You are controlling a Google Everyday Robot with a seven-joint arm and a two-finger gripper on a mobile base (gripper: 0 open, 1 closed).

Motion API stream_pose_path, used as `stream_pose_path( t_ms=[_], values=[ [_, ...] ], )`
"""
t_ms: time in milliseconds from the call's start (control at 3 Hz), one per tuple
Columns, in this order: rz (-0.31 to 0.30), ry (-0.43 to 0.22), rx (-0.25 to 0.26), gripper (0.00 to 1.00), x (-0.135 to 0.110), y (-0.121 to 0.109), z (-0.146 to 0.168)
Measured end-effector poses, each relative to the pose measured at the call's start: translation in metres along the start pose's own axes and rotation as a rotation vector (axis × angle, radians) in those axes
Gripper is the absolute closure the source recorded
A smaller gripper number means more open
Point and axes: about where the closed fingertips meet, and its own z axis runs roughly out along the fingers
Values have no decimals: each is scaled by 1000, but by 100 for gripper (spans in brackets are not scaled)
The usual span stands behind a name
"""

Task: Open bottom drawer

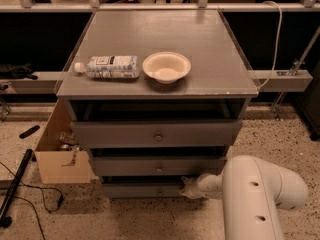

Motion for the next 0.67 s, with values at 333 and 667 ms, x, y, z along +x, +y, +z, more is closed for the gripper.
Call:
stream_pose_path(
  t_ms=[333,667],
  values=[
    [-5,-15,-11,100,1,10,-4],
    [-23,-54,-44,100,-2,35,-17]
  ],
)
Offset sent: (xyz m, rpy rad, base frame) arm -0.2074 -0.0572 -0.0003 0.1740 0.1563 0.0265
